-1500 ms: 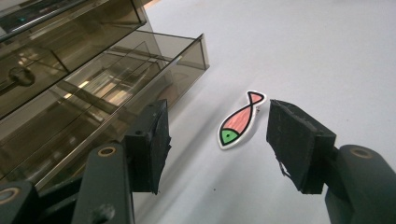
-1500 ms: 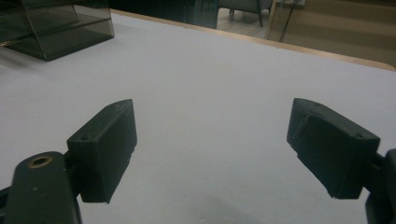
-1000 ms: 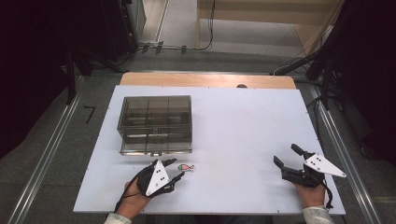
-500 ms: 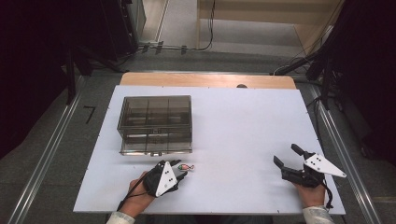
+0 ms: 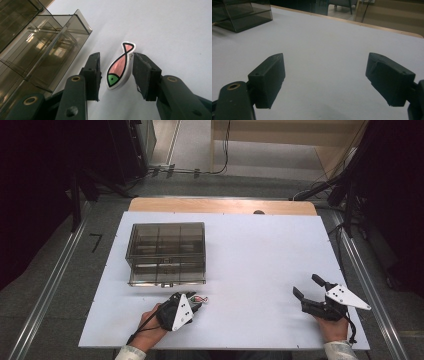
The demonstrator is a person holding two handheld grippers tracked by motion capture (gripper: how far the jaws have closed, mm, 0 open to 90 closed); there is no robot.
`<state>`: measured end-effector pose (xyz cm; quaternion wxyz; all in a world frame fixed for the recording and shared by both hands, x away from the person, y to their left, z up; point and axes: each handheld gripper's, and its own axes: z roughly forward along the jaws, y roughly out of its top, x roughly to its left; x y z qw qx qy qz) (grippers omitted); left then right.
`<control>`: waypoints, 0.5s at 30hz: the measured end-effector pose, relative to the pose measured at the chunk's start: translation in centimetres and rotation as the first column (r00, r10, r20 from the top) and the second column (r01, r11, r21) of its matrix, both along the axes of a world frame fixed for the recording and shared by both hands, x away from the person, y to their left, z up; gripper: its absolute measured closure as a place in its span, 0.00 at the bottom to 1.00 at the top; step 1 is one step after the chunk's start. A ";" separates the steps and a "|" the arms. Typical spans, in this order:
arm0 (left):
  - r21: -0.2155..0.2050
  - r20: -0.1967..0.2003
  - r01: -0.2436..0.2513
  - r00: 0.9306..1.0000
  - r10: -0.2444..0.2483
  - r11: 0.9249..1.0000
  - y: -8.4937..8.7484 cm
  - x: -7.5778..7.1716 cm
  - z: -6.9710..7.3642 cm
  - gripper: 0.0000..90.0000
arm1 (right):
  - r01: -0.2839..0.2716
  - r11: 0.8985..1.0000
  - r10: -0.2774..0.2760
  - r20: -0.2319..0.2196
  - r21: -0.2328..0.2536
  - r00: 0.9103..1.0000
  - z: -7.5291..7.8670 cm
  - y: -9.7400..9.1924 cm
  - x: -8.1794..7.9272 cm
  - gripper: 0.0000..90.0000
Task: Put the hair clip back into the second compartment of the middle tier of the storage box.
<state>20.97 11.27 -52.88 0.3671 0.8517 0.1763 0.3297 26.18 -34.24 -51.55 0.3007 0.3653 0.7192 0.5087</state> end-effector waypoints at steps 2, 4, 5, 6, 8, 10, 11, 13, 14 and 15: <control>0.004 0.002 -0.001 1.000 0.001 1.000 0.0 0.0 0.0 0.65 | 0.000 1.000 0.000 0.000 0.000 1.000 0.0 0.0 0.0 0.16; 0.012 0.004 -0.002 1.000 0.002 1.000 -0.1 0.0 0.0 0.65 | 0.001 1.000 -0.001 -0.002 0.001 1.000 0.0 0.0 0.0 0.16; 0.014 0.006 -0.003 1.000 0.003 1.000 -0.1 0.1 -0.1 0.66 | 0.001 1.000 -0.001 0.000 0.000 1.000 0.0 0.0 0.0 0.16; 0.014 0.006 -0.004 1.000 0.004 1.000 -0.2 0.1 -0.1 0.66 | 0.001 1.000 -0.001 -0.001 0.000 1.000 0.0 0.0 0.0 0.16; 0.030 0.011 -0.002 1.000 0.002 1.000 -0.3 0.2 -0.1 0.66 | 0.001 1.000 -0.001 -0.003 0.002 1.000 0.0 0.0 0.0 0.16; 0.044 0.012 -0.002 1.000 0.002 0.999 -0.4 0.2 -0.1 0.66 | 0.001 1.000 -0.001 -0.002 0.002 1.000 0.0 0.0 0.0 0.16; 0.046 0.012 -0.004 1.000 0.003 0.999 -0.4 0.2 -0.2 0.67 | 0.001 1.000 -0.001 -0.002 0.002 1.000 0.0 0.0 0.0 0.16; 0.053 0.014 -0.003 1.000 0.002 0.999 -0.5 0.2 -0.2 0.67 | 0.001 1.000 -0.001 0.000 0.000 1.000 0.0 0.0 0.0 0.16; 0.054 0.015 -0.002 1.000 0.001 0.999 -0.5 0.3 -0.2 0.67 | 0.001 1.000 -0.001 0.000 0.000 1.000 0.0 0.0 0.0 0.16; 0.055 0.015 -0.002 1.000 0.001 0.998 -0.5 0.3 -0.2 0.67 | 0.001 1.000 -0.001 -0.001 0.001 1.000 0.0 0.0 0.0 0.16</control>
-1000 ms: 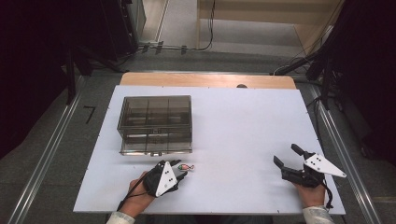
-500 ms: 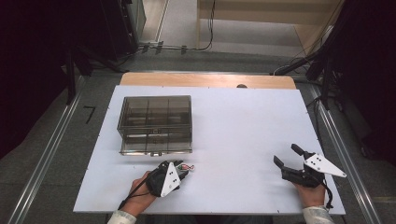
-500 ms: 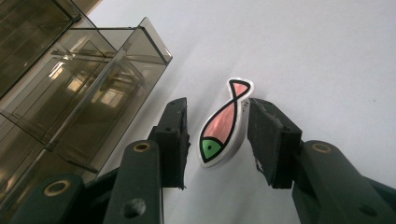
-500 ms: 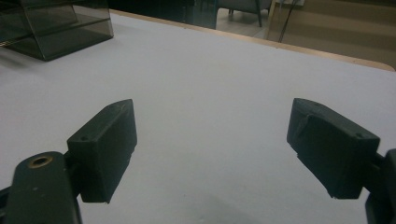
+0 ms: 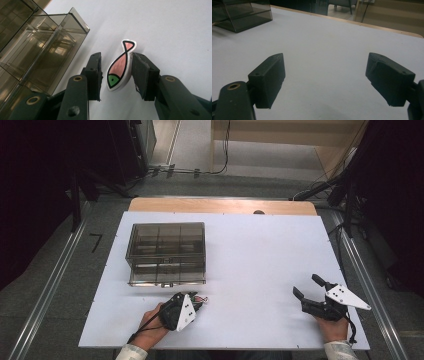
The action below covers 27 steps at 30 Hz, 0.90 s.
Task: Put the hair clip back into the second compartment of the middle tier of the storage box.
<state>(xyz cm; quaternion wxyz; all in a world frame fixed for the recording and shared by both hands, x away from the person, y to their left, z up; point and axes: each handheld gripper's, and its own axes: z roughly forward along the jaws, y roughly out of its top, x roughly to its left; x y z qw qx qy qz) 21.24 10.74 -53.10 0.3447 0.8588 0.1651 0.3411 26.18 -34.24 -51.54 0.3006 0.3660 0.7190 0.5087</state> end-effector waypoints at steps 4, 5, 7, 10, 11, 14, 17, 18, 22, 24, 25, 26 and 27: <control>0.003 0.001 0.002 1.000 -0.002 1.000 0.0 0.1 0.0 0.67 | 0.000 1.000 0.000 0.001 -0.001 1.000 0.0 0.0 0.0 0.16; 0.003 0.002 0.004 1.000 -0.004 1.000 -0.1 0.1 0.0 0.68 | 0.000 1.000 0.000 0.001 -0.001 1.000 0.0 0.0 0.0 0.16; 0.004 0.003 0.005 1.000 -0.005 1.000 -0.1 0.1 0.0 0.68 | -0.003 1.000 0.003 0.003 -0.002 1.000 0.0 0.0 0.0 0.18; 0.005 0.002 0.009 1.000 -0.009 1.000 -0.1 0.1 -0.1 0.70 | -0.002 1.000 0.002 0.004 -0.004 1.000 0.0 0.1 0.0 0.18; 0.007 0.002 0.010 1.000 -0.010 1.000 -0.1 0.1 -0.1 0.70 | -0.002 1.000 0.002 0.004 -0.004 1.000 0.0 0.1 0.0 0.18; 0.005 -0.002 0.010 1.000 -0.010 1.000 -0.1 0.2 0.0 0.70 | -0.002 1.000 0.002 0.005 -0.004 1.000 0.0 0.0 0.0 0.18; -0.001 -0.012 0.009 1.000 -0.009 1.000 -0.1 0.3 0.0 0.70 | -0.002 1.000 0.002 0.004 -0.004 1.000 0.0 0.0 0.0 0.18; 0.001 -0.013 0.009 1.000 -0.009 1.000 -0.1 0.4 0.0 0.72 | -0.002 1.000 0.002 0.004 -0.003 1.000 0.0 0.0 -0.1 0.18; 0.013 -0.017 0.019 1.000 -0.019 1.000 -0.1 0.4 0.0 0.77 | -0.001 1.000 0.001 0.005 -0.004 1.000 0.0 0.0 -0.1 0.18; 0.004 -0.027 0.018 0.999 -0.018 1.000 0.0 0.5 0.0 0.78 | -0.002 1.000 0.002 0.005 -0.003 1.000 0.0 0.0 -0.1 0.18; 0.001 -0.034 0.020 0.999 -0.020 1.000 0.0 0.6 0.0 0.79 | -0.001 1.000 0.001 0.004 -0.004 1.000 0.0 0.0 -0.1 0.18; -0.004 -0.041 0.021 0.999 -0.021 1.000 0.0 0.6 0.0 0.79 | -0.001 1.000 0.001 0.004 -0.004 1.000 0.0 0.0 -0.1 0.18; -0.004 -0.047 0.025 0.999 -0.025 1.000 0.0 0.6 0.1 0.80 | -0.001 1.000 0.001 0.007 -0.004 1.000 0.0 0.0 -0.1 0.18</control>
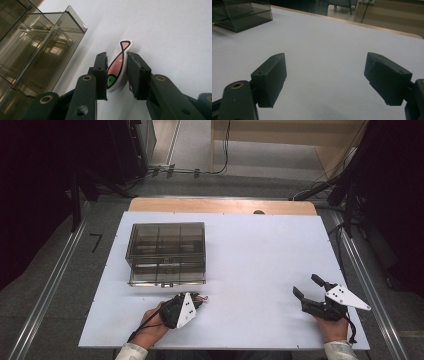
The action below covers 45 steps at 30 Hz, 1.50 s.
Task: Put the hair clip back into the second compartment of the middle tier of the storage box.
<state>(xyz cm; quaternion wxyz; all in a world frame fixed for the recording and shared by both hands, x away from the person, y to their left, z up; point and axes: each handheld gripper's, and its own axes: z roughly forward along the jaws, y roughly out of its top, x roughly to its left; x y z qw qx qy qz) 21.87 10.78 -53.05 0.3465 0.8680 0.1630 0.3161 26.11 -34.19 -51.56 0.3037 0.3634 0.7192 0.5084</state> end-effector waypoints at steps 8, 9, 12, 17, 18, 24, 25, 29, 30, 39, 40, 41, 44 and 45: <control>-0.001 -0.016 0.013 1.000 -0.013 1.000 0.0 0.1 0.0 0.86 | 0.000 1.000 0.000 0.001 0.001 1.000 0.0 0.0 0.0 0.18; -0.001 -0.017 0.013 1.000 -0.013 1.000 0.1 0.1 0.0 0.87 | 0.000 1.000 0.000 0.001 0.002 1.000 0.0 0.0 0.0 0.18; 0.004 -0.004 0.005 1.000 -0.005 1.000 0.0 0.0 0.0 0.89 | 0.001 1.000 -0.001 -0.001 0.003 1.000 0.0 0.0 -0.1 0.18; 0.013 0.016 -0.002 1.000 0.001 1.000 -0.1 -0.2 0.0 0.90 | 0.000 1.000 0.000 -0.001 0.003 1.000 0.0 0.0 -0.1 0.19; 0.013 0.021 -0.004 1.000 0.004 1.000 -0.1 -0.2 0.0 0.91 | 0.000 1.000 0.000 0.000 0.004 1.000 0.0 0.0 -0.1 0.19; 0.009 0.041 -0.016 0.999 0.016 1.000 -0.2 -0.4 -0.1 0.93 | 0.001 1.000 -0.001 -0.001 0.004 1.000 0.0 0.0 0.0 0.19; 0.009 0.046 -0.020 0.999 0.020 1.000 -0.2 -0.4 -0.1 0.93 | 0.000 1.000 0.000 -0.001 0.004 1.000 0.0 0.0 -0.1 0.19; 0.008 0.064 -0.035 0.997 0.034 0.999 -0.1 -0.5 0.1 0.96 | 0.000 1.000 0.000 -0.001 0.003 1.000 0.0 0.0 -0.1 0.19; 0.007 0.065 -0.037 0.997 0.036 0.999 0.0 -0.5 0.1 0.96 | 0.001 1.000 -0.001 -0.001 0.004 1.000 0.0 0.0 -0.1 0.19; -0.001 0.085 -0.051 0.995 0.051 0.999 0.0 -0.7 0.3 0.99 | 0.002 1.000 -0.002 -0.001 0.003 1.000 0.0 0.0 0.0 0.19; -0.002 0.084 -0.049 0.995 0.049 0.999 0.0 -0.7 0.3 1.00 | 0.001 1.000 -0.001 -0.001 0.003 1.000 0.0 0.0 0.0 0.19; -0.004 0.082 -0.046 0.996 0.046 0.999 0.0 -0.8 0.3 1.00 | 0.001 1.000 -0.001 -0.001 0.003 1.000 0.0 0.0 0.0 0.19; -0.022 0.066 -0.043 0.997 0.045 0.999 0.1 -0.8 0.4 1.00 | 0.002 1.000 -0.002 -0.001 0.003 1.000 0.0 0.0 0.0 0.20; -0.034 0.060 -0.040 0.997 0.042 0.999 0.2 -0.9 0.5 1.00 | 0.002 1.000 -0.002 -0.002 0.004 1.000 0.0 0.0 0.0 0.20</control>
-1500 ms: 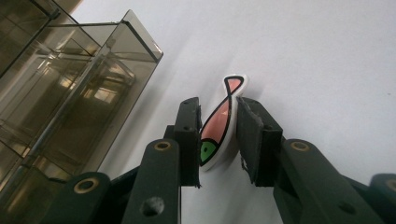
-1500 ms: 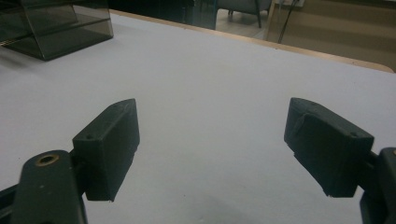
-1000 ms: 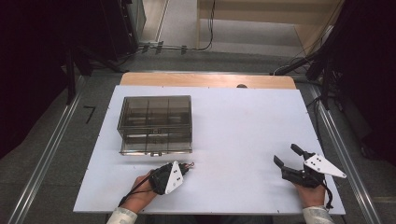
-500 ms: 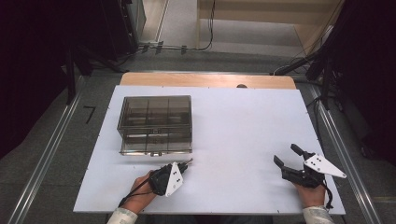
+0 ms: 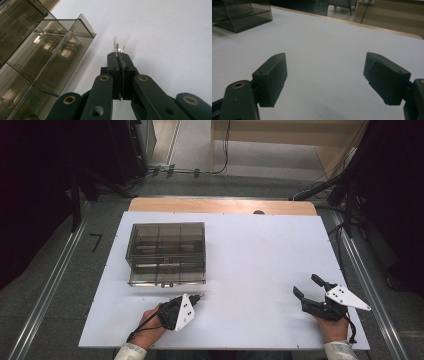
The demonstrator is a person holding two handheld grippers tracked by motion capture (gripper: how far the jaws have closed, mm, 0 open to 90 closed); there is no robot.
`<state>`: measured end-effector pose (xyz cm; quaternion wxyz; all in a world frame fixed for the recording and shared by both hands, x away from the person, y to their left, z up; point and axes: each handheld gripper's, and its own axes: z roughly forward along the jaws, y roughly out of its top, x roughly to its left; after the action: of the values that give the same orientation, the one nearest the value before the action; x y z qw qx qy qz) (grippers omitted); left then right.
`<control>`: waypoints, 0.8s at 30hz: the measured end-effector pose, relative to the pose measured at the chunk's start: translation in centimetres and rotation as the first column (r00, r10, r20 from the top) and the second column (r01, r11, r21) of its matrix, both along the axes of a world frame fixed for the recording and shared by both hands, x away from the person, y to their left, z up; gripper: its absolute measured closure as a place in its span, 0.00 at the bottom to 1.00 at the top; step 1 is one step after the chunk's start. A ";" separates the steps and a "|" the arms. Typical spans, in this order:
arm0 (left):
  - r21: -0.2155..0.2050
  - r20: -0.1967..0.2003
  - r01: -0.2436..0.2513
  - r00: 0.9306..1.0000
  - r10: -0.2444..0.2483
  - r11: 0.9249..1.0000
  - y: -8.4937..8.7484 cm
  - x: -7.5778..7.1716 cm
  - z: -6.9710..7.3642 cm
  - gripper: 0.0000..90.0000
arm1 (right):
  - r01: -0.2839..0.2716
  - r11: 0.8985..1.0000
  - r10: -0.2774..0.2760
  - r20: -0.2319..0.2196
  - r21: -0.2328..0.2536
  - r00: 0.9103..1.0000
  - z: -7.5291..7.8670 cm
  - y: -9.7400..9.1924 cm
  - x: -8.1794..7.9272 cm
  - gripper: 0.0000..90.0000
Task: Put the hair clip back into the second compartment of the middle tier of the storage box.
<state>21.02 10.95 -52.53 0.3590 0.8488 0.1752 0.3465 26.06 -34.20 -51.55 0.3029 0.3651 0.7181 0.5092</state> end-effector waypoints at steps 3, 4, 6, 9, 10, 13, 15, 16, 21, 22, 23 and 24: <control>-0.058 -0.013 0.000 1.000 -0.001 0.998 0.5 -0.1 0.4 1.00 | 0.000 1.000 0.000 0.000 0.000 1.000 0.0 0.0 0.0 0.20; -0.083 -0.021 -0.002 1.000 0.001 0.997 0.7 0.0 0.5 1.00 | 0.000 1.000 0.000 0.000 0.000 1.000 0.0 0.0 0.0 0.20; -0.121 -0.037 -0.009 0.999 0.005 0.993 1.2 0.0 0.7 1.00 | -0.001 1.000 0.001 0.000 -0.001 1.000 0.0 0.0 0.0 0.20; -0.169 -0.048 -0.015 0.999 0.007 0.986 1.9 0.0 1.0 1.00 | 0.000 1.000 0.000 0.000 -0.001 1.000 0.0 0.0 0.0 0.20; -0.189 -0.050 -0.015 0.999 0.005 0.982 2.0 0.0 1.1 1.00 | -0.001 1.000 0.001 0.001 -0.001 1.000 0.0 0.0 0.0 0.20; -0.237 -0.056 -0.019 0.998 0.006 0.971 2.6 0.1 1.5 1.00 | -0.001 1.000 0.001 0.000 -0.001 1.000 0.0 0.0 0.0 0.20; -0.275 -0.058 -0.023 0.998 0.007 0.961 3.0 0.1 1.8 1.00 | 0.000 1.000 0.000 0.000 -0.002 1.000 0.0 0.0 0.0 0.20; -0.291 -0.059 -0.024 0.998 0.008 0.956 3.2 0.1 1.9 1.00 | 0.000 1.000 0.000 0.001 -0.002 1.000 0.0 0.0 0.0 0.20; -0.355 -0.059 -0.032 0.998 0.012 0.934 4.0 0.1 2.4 1.00 | 0.000 1.000 0.000 0.002 -0.002 1.000 0.0 0.0 0.0 0.20; -0.363 -0.058 -0.036 0.998 0.015 0.931 4.2 0.1 2.5 1.00 | 0.000 1.000 0.000 0.000 -0.001 1.000 0.0 0.0 0.0 0.20; -0.370 -0.058 -0.036 0.998 0.016 0.928 4.3 0.2 2.6 1.00 | 0.000 1.000 0.000 0.002 -0.002 1.000 0.0 0.0 0.0 0.20; -0.379 -0.057 -0.040 0.998 0.020 0.925 4.5 0.2 2.6 1.00 | 0.000 1.000 0.000 0.001 -0.003 1.000 0.0 0.0 0.0 0.20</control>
<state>21.20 15.41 -49.92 0.5064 0.7692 0.2610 0.2895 26.09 -34.21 -51.55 0.3039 0.3643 0.7186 0.5084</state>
